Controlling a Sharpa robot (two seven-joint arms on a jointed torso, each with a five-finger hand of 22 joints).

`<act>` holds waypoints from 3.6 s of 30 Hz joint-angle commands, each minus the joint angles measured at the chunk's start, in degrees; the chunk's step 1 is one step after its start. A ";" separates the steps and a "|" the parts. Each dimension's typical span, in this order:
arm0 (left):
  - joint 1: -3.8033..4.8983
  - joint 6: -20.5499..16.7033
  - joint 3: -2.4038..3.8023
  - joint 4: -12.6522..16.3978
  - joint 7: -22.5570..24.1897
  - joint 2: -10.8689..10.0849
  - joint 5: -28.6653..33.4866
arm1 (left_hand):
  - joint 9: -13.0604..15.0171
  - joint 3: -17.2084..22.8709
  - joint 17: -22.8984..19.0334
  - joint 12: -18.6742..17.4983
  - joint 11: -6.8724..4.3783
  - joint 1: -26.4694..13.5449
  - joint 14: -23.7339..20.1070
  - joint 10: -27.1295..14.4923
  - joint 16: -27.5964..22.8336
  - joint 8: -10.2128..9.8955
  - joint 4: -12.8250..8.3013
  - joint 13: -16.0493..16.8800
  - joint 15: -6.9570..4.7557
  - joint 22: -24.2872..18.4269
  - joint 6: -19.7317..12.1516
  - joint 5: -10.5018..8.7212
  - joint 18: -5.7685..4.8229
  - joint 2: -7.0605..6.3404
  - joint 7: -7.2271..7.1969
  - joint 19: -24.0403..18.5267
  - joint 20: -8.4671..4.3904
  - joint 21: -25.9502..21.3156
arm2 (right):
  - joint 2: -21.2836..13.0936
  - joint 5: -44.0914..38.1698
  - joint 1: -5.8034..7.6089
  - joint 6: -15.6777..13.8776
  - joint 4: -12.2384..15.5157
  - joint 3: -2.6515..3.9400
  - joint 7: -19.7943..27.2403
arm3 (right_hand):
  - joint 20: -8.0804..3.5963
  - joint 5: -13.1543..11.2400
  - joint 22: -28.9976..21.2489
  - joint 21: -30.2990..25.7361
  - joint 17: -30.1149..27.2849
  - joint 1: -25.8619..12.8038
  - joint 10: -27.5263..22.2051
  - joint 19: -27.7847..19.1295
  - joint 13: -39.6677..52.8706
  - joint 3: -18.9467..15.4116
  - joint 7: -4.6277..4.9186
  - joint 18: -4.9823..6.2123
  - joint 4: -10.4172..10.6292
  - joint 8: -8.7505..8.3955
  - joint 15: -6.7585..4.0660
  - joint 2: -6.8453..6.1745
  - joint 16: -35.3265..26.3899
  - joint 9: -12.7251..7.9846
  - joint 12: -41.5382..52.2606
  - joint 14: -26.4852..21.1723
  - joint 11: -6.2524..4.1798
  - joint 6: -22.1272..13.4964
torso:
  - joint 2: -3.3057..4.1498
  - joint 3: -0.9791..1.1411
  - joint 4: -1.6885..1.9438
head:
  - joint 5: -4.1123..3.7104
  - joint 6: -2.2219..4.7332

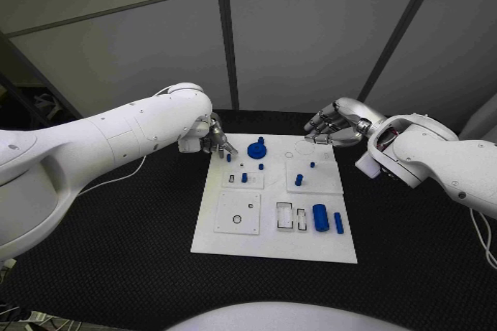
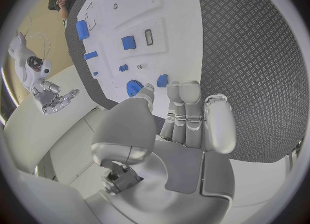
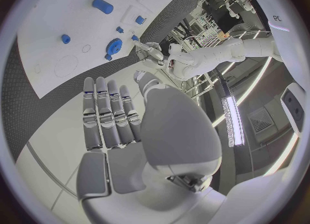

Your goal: Assemble the parts on the task board

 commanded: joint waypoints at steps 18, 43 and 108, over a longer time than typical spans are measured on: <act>0.03 0.96 -0.04 0.89 1.13 -0.21 -0.49 | -0.80 -0.08 0.28 0.40 -0.21 2.81 0.52 0.48 0.64 -0.55 -0.95 -0.12 -0.08 0.86 1.49 0.10 -8.12 2.07 -0.23 0.92 -0.20 0.61 | 0.29 0.05 0.11 0.17 -0.08 0.04 0.31 | -0.15 0.42 -0.12 -0.33 -0.14 0.28 0.02 0.59 -0.10 0.01 -0.06 0.73 -0.39 0.23 0.03 0.41 0.25 0.02 0.25 0.34 -0.49 0.47 | 0.04 0.00 -0.02 | 0.13 -0.21; 0.00 -1.31 -0.08 1.31 3.63 -0.29 0.21 | -2.40 15.84 0.07 -1.66 -0.36 12.76 0.43 -0.23 0.36 -1.05 -12.21 -2.60 -0.22 0.66 1.38 -0.24 -8.03 5.62 -0.41 0.58 -0.38 -0.09 | 0.37 0.05 0.11 0.34 -0.10 0.04 0.23 | -0.26 2.23 -0.49 -0.71 -0.48 0.40 0.06 1.06 -0.19 0.34 0.04 0.66 -0.47 0.19 0.02 0.32 0.15 -0.06 0.18 0.50 -0.45 0.53 | 0.03 0.03 0.02 | 0.31 -0.57; -3.39 -18.48 -2.04 29.15 -0.41 -16.21 -0.06 | 2.44 40.93 0.90 -1.13 -1.73 0.16 1.00 4.24 1.41 6.61 -17.36 -3.09 -1.24 2.50 2.41 9.12 -8.26 -5.34 -1.60 1.54 -1.38 0.55 | -0.14 0.12 0.11 0.23 -0.20 0.02 0.35 | -0.27 2.62 -0.63 -0.86 -0.60 0.22 0.08 1.19 -0.19 0.35 0.12 0.64 -0.38 0.18 0.04 0.20 0.11 -0.08 0.16 0.55 -0.39 0.56 | 0.05 -0.04 -0.05 | 1.19 -0.84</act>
